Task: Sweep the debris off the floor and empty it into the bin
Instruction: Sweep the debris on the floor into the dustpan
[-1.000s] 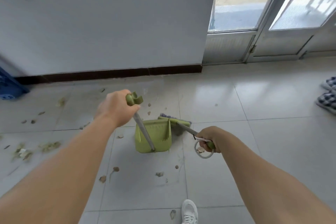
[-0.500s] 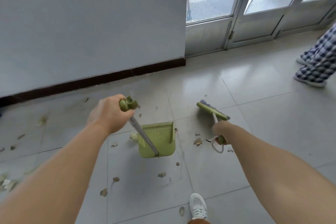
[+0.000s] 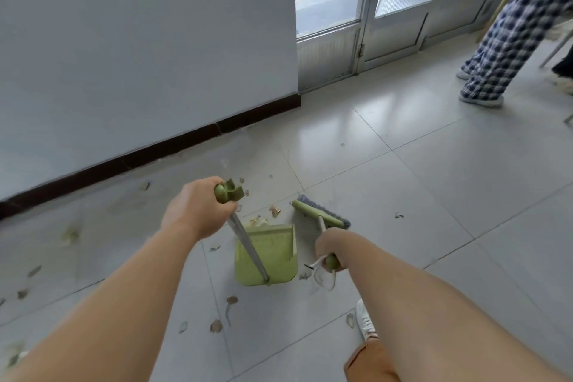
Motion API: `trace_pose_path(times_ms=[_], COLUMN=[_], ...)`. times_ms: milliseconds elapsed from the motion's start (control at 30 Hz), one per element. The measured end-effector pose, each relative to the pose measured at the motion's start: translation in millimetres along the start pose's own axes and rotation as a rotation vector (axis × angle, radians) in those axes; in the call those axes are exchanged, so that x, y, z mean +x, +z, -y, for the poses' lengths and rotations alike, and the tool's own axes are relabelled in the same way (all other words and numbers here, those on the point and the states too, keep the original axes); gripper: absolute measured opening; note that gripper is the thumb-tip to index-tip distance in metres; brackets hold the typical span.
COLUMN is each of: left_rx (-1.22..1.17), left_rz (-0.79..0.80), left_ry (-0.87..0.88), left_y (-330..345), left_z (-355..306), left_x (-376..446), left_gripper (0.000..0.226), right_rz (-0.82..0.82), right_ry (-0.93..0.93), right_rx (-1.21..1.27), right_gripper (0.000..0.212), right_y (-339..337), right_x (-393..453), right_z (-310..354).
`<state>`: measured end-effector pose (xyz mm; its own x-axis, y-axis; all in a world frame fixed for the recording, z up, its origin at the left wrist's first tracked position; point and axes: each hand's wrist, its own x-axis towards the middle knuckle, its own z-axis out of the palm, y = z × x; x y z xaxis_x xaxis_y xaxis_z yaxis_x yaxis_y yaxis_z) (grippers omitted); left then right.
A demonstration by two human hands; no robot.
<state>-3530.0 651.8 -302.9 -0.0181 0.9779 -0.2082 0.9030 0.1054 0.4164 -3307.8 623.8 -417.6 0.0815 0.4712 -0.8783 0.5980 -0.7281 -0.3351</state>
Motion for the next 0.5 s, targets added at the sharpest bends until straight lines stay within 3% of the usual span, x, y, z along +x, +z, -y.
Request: trace_pose_path(times_ms=[100, 167, 367, 500], left_rx=[0.002, 0.003, 0.006, 0.025], left_rz=[-0.008, -0.007, 0.018, 0.025], left_ry=[0.017, 0.019, 0.048, 0.073], left_y=[-9, -14, -15, -4], left_z=[14, 20, 15, -3], left_x=[-12, -19, -26, -25], left_gripper=[0.010, 0.010, 0.009, 0.008], right_rz=[-0.001, -0.024, -0.054, -0.144], right_ry=[0.018, 0.009, 0.027, 0.043], right_rx=[-0.032, -0.095, -0.161, -0.032], right_gripper=[0.028, 0.008, 0.016, 0.014], right_y=[10, 6, -14, -35], right_x=[-13, -24, -40, -37], right_z=[-3, -5, -22, -45])
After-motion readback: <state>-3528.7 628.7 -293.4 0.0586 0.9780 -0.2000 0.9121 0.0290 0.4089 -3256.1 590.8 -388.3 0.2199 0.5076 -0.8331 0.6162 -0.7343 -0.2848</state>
